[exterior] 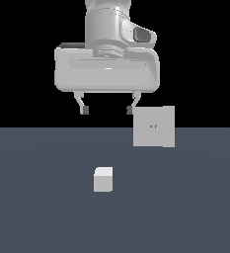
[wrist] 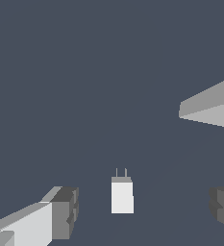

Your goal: Plug the charger into the wall socket.

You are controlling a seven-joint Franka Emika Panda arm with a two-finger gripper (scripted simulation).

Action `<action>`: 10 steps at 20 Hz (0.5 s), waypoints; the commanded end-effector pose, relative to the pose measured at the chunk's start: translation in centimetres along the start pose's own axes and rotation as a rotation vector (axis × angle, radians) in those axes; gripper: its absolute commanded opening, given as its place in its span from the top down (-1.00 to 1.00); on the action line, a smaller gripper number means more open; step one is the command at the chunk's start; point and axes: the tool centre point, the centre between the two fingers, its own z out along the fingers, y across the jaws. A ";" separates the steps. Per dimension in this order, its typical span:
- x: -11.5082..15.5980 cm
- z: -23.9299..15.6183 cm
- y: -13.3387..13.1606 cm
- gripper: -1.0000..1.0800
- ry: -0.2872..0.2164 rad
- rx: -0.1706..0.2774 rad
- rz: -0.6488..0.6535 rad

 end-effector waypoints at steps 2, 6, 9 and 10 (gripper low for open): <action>-1.3 1.3 -0.1 -0.92 0.029 -0.001 -0.003; -2.7 2.7 -0.2 -0.92 0.062 -0.001 -0.007; -3.5 3.8 -0.3 -0.92 0.084 -0.002 -0.010; -3.8 4.1 -0.4 -0.92 0.090 -0.002 -0.010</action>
